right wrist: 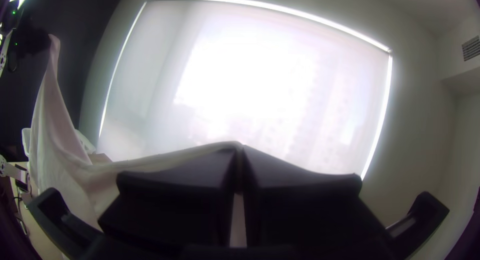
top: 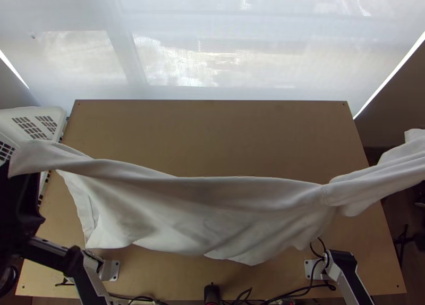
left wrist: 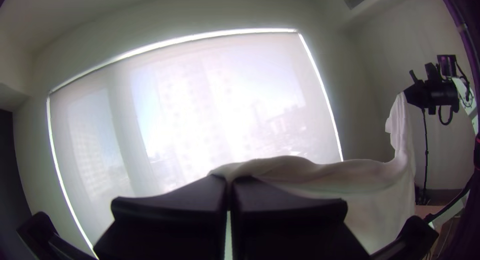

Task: Fold the t-shirt

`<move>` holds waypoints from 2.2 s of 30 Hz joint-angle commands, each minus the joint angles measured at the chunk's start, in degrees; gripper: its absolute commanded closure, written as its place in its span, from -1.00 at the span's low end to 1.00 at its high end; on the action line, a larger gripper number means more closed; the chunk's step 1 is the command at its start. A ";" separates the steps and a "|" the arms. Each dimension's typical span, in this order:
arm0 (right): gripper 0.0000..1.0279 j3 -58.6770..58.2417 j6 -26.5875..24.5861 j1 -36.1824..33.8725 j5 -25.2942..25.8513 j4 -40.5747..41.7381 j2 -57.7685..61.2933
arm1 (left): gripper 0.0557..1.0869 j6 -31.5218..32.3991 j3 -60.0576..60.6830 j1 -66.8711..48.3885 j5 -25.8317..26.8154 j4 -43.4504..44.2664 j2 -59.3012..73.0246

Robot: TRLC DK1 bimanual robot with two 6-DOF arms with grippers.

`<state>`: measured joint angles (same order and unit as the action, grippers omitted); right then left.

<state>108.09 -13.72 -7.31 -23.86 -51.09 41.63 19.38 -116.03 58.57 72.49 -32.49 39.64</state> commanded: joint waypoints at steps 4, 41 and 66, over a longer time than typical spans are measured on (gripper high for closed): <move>0.95 -1.48 3.26 -1.57 -0.14 0.38 2.58 | 0.94 1.81 0.63 0.76 3.62 -8.64 4.40; 0.95 -4.65 8.53 0.63 -0.05 3.45 11.46 | 0.94 20.35 0.01 -29.12 22.52 -17.17 11.16; 0.95 -12.29 7.47 30.95 23.07 8.90 16.03 | 0.93 21.93 16.54 -41.25 20.94 -1.79 23.20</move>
<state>99.20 -6.00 13.19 -9.02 -45.47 56.29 39.90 -101.58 7.11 89.97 -44.66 57.80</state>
